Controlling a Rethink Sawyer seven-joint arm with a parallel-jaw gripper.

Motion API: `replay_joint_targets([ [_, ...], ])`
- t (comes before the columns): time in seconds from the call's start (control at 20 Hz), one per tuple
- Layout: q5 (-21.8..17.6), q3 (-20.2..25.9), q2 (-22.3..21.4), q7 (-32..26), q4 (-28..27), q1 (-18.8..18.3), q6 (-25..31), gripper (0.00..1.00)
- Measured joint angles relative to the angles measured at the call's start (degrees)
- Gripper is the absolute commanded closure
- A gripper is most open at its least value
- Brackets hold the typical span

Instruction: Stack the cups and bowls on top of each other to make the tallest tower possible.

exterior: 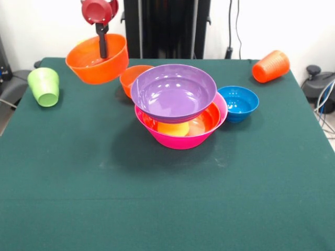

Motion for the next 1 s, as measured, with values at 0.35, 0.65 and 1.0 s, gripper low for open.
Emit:
replay_joint_targets([
  [0.35,0.34,1.5,-1.28,0.0,2.29,-0.14,-0.38,1.0],
  [0.65,0.34,2.32,-2.52,0.01,4.88,0.14,-1.92,1.0],
  [1.0,0.33,1.94,-4.3,0.01,7.21,2.66,-2.89,1.0],
])
